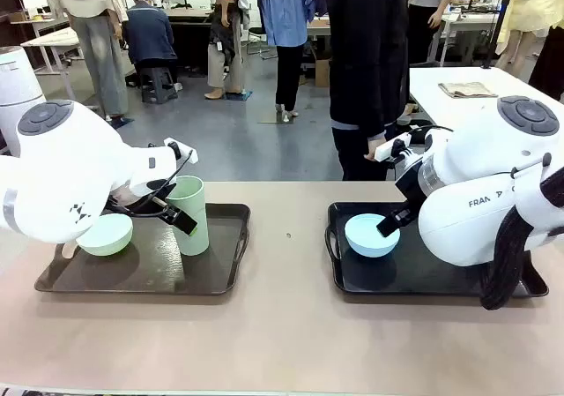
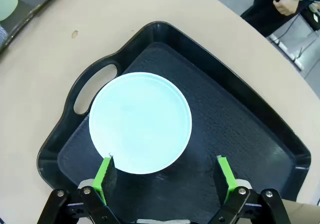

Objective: Set up a tray with a mat and arrange the tableware.
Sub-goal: Pick up the Picnic Bowl and Reusable plastic cup from the Handle tray in front of the human's position and hold them in the air.

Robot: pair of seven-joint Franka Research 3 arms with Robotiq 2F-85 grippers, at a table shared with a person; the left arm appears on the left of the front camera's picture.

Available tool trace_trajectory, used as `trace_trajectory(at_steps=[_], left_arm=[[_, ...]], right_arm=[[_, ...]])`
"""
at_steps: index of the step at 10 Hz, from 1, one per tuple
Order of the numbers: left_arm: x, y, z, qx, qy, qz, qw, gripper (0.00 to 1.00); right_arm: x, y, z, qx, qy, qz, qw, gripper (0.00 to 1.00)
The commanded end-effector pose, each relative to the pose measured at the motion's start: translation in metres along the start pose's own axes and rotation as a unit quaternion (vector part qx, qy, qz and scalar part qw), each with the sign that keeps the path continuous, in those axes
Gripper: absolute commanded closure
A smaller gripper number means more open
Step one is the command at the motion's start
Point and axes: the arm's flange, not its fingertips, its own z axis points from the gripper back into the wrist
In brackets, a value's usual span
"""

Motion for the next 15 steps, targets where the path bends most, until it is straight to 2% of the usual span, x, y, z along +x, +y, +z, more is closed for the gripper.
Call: trace_trajectory(at_steps=[1,14,15], left_arm=[[0.000,0.000,0.000,0.000,0.000,0.000,1.000,0.00],[0.000,-0.002,0.000,0.000,0.000,-0.002,1.000,0.00],[-0.027,-0.028,0.023,-0.025,-0.012,-0.014,1.000,0.00]], right_arm=[[0.000,0.000,0.000,0.000,0.000,0.000,1.000,0.00],[0.000,0.000,0.000,0.000,0.000,0.000,1.000,0.00],[-0.030,0.026,0.023,0.022,0.006,0.004,1.000,0.00]])
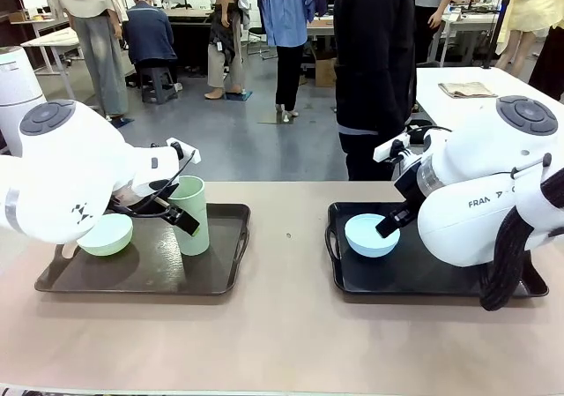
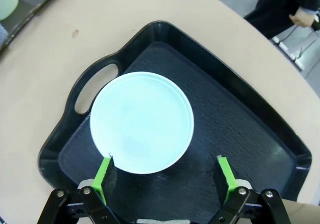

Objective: Set up a tray with a mat and arrange the tableware.
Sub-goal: Pick up the Picnic Bowl and Reusable plastic cup from the Handle tray in front of the human's position and hold them in the air.

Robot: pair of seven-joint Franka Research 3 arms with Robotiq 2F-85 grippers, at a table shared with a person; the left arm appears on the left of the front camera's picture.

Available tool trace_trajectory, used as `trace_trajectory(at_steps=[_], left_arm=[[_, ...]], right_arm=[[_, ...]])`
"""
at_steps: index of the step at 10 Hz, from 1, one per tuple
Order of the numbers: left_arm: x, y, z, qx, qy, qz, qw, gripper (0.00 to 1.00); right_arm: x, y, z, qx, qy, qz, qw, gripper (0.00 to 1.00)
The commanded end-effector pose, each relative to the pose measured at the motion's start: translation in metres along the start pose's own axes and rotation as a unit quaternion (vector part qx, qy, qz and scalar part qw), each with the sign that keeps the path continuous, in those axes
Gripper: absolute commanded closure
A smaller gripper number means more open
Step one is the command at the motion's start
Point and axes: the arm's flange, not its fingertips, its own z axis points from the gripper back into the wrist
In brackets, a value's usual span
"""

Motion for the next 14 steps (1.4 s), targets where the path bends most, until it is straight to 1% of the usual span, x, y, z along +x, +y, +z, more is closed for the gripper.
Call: trace_trajectory(at_steps=[1,2,3,4,5,6,7,8,9,10,11,12,13,14], left_arm=[[-0.074,-0.039,0.054,-0.004,0.009,-0.007,1.000,0.00],[-0.106,-0.044,0.083,0.027,0.039,0.046,0.998,0.00],[-0.138,-0.040,0.102,0.027,0.074,0.074,0.994,0.00],[-0.173,-0.035,0.113,0.048,0.122,0.085,0.988,0.00],[-0.203,-0.022,0.117,0.050,0.145,0.129,0.980,0.00],[-0.224,-0.024,0.118,0.013,0.188,0.109,0.976,0.00],[-0.018,0.013,0.086,0.040,0.125,0.095,0.987,0.00],[-0.018,0.013,0.086,0.040,0.125,0.095,0.987,0.00],[-0.018,0.013,0.086,0.040,0.125,0.095,0.987,0.00],[-0.031,0.018,0.106,0.040,0.156,0.108,0.981,0.00],[-0.023,0.030,0.094,-0.095,0.119,0.118,0.981,0.00],[-0.043,0.042,0.103,-0.159,0.086,0.142,0.973,0.00],[-0.071,0.064,0.121,-0.269,0.052,0.150,0.950,0.00],[-0.104,0.085,0.128,-0.357,0.030,0.126,0.925,0.00]], right_arm=[[-0.085,0.044,0.063,0.028,0.002,-0.020,0.999,0.00],[-0.134,0.063,0.094,0.006,0.023,-0.027,0.999,0.00],[-0.183,0.068,0.113,0.002,0.033,-0.041,0.999,0.00],[-0.229,0.066,0.113,-0.018,0.104,-0.077,0.991,0.00],[-0.271,0.058,0.099,-0.008,0.150,-0.121,0.981,0.00],[-0.297,0.066,0.082,0.032,0.188,-0.113,0.975,0.00],[-0.296,0.071,0.070,0.021,0.214,-0.065,0.974,0.00],[-0.024,0.007,0.070,0.001,0.163,-0.099,0.982,0.00],[-0.024,0.007,0.070,0.001,0.163,-0.099,0.982,0.00],[-0.037,0.007,0.069,0.010,0.209,-0.097,0.973,0.00],[-0.032,-0.004,0.079,0.220,0.158,-0.075,0.960,0.00],[-0.055,-0.032,0.099,0.328,0.111,-0.111,0.932,0.00],[-0.098,-0.073,0.118,0.421,0.062,-0.182,0.886,0.00],[-0.148,-0.107,0.126,0.491,0.016,-0.227,0.841,0.00]])
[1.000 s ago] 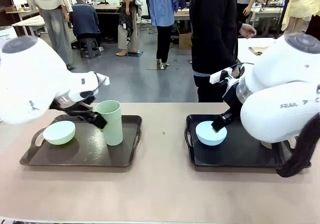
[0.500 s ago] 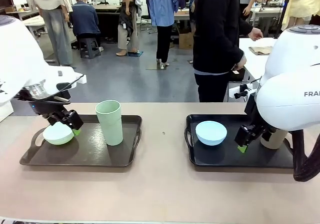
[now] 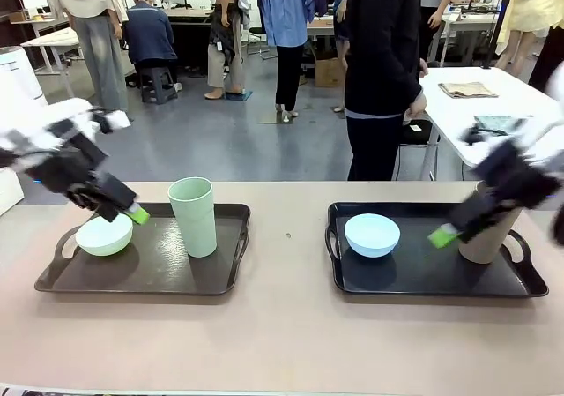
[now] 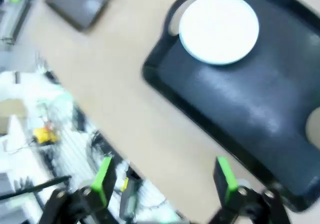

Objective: Set up a tray with a mat and arrange the tableware.
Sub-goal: Pick up the Picnic Bowl and Reusable plastic cup from the Handle tray in front of the human's position and hold them in the air.

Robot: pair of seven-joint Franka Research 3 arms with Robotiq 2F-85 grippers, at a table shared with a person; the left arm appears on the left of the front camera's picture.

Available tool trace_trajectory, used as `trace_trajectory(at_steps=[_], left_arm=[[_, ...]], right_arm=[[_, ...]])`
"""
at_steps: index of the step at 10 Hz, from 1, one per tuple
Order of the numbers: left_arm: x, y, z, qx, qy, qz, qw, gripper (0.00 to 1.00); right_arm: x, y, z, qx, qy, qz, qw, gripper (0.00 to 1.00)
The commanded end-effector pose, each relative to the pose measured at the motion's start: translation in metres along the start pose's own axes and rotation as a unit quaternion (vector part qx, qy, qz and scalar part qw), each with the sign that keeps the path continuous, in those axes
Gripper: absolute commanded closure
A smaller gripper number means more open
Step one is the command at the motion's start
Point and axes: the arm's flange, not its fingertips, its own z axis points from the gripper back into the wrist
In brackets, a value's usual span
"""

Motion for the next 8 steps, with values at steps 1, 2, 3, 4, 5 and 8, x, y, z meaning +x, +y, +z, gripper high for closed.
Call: trace_trajectory(at_steps=[1,2,3,4,5,8], left_arm=[[-0.070,0.048,0.020,-0.203,-0.016,0.015,0.979,0.00],[-0.092,0.067,0.008,-0.250,-0.062,0.049,0.965,0.00],[-0.019,0.025,0.020,-0.085,-0.028,-0.009,0.996,0.00],[-0.019,0.025,0.020,-0.085,-0.028,-0.009,0.996,0.00],[-0.049,0.059,0.035,-0.172,-0.066,-0.001,0.983,0.00],[-0.042,0.065,0.010,-0.326,-0.156,0.019,0.932,0.00]], right_arm=[[-0.106,-0.064,0.035,0.286,-0.096,-0.092,0.949,0.00],[-0.138,-0.090,0.028,0.318,-0.157,-0.101,0.930,0.00],[-0.040,-0.032,0.033,0.081,-0.037,-0.004,0.996,0.00],[-0.040,-0.032,0.033,0.081,-0.037,-0.004,0.996,0.00],[-0.103,-0.074,0.059,0.161,-0.093,-0.020,0.982,0.00],[-0.088,-0.094,0.047,0.439,-0.162,-0.049,0.882,0.00]])
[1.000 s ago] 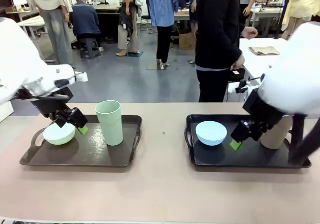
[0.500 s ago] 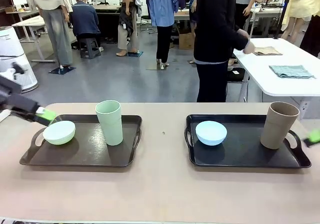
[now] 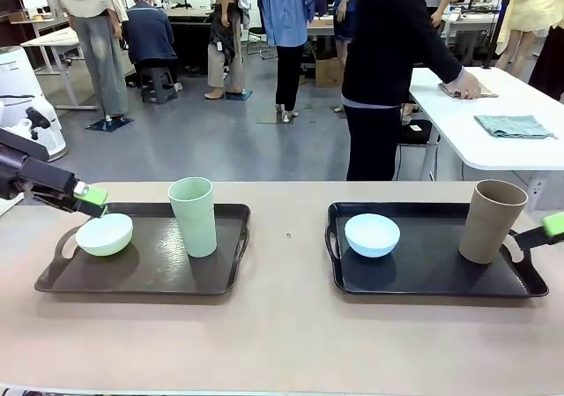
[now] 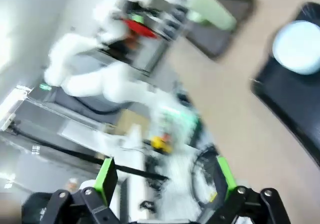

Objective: Set up a tray with a mat and arrange the tableware.
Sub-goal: Pick up the Picnic Bowl and Reusable plastic cup from the Handle tray in front of the human's position and hold them in the air.

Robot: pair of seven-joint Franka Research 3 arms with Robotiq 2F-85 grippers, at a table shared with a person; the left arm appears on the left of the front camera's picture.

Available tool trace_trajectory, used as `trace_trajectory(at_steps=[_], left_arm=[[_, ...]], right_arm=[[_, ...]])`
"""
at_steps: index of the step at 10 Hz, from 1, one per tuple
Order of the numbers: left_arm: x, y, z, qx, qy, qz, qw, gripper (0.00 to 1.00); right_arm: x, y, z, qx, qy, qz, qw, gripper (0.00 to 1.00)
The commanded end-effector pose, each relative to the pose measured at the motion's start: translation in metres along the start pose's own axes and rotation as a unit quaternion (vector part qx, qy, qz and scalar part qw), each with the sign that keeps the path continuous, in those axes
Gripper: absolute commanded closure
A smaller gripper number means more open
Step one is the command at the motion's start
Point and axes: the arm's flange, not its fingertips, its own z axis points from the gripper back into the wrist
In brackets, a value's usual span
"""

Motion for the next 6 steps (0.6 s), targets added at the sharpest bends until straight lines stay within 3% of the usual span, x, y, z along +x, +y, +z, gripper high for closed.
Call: trace_trajectory(at_steps=[1,2,3,4,6], left_arm=[[-0.017,0.028,-0.015,-0.099,-0.056,0.027,0.993,0.00],[-0.017,0.030,-0.020,-0.124,-0.029,0.034,0.991,0.00],[-0.003,0.009,-0.003,-0.050,-0.037,0.013,0.998,0.00],[-0.003,0.009,-0.003,-0.050,-0.037,0.013,0.998,0.00],[-0.003,0.009,-0.003,-0.050,-0.037,0.013,0.998,0.00]], right_arm=[[-0.003,-0.034,0.025,0.100,-0.059,-0.073,0.990,0.00],[-0.006,-0.044,0.025,0.089,-0.067,-0.117,0.987,0.00],[-0.006,-0.052,0.024,0.068,-0.068,-0.155,0.983,0.00],[-0.015,-0.028,0.017,0.095,-0.055,-0.067,0.992,0.00],[-0.015,-0.028,0.017,0.095,-0.055,-0.067,0.992,0.00]])
